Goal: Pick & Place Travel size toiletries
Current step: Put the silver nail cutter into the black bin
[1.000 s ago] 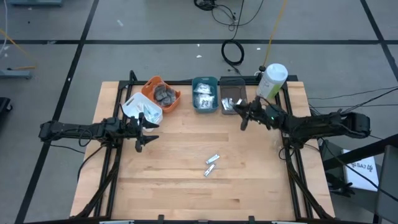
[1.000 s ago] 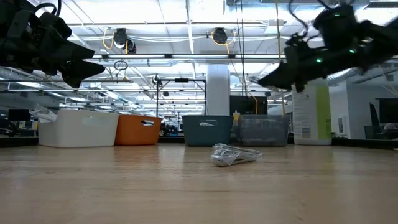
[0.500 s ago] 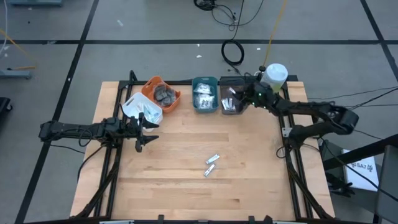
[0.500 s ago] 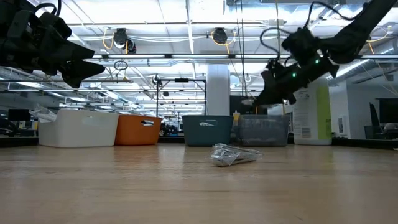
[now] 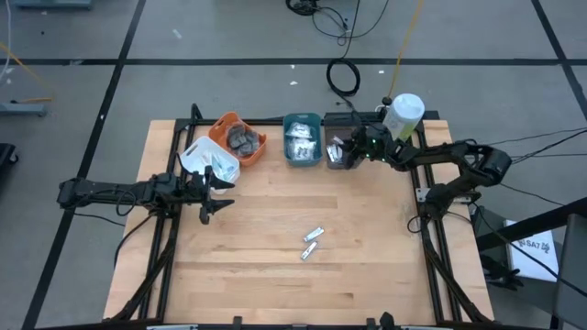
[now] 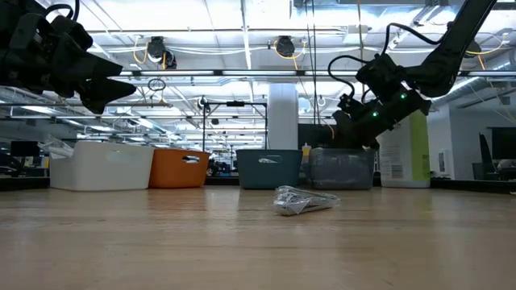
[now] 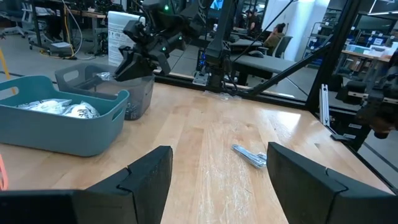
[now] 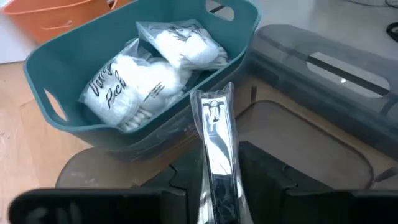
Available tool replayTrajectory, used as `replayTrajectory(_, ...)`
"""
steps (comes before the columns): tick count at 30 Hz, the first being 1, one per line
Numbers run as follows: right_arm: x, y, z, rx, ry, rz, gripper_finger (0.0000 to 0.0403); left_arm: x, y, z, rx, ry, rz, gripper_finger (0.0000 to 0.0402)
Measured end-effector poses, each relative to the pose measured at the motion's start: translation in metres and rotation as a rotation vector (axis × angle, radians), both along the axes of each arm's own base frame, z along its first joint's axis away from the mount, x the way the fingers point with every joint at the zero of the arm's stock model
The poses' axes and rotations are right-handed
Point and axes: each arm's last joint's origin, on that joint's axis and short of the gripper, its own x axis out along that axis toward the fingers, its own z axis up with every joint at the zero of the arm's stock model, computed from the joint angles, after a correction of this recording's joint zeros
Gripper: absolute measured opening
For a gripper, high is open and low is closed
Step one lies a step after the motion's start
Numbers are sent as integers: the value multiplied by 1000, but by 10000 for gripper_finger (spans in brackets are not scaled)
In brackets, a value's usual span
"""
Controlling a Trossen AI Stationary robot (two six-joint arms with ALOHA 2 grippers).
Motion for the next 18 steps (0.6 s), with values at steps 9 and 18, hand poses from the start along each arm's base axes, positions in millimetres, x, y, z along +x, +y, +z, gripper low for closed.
replayTrajectory(9, 1, -1, 2, 3, -30, -17, 142, 0, 0, 0, 0, 0, 0, 255)
replayTrajectory(18, 0, -2, 2, 15, -38, -49, 181, 0, 0, 0, 0, 0, 0, 255)
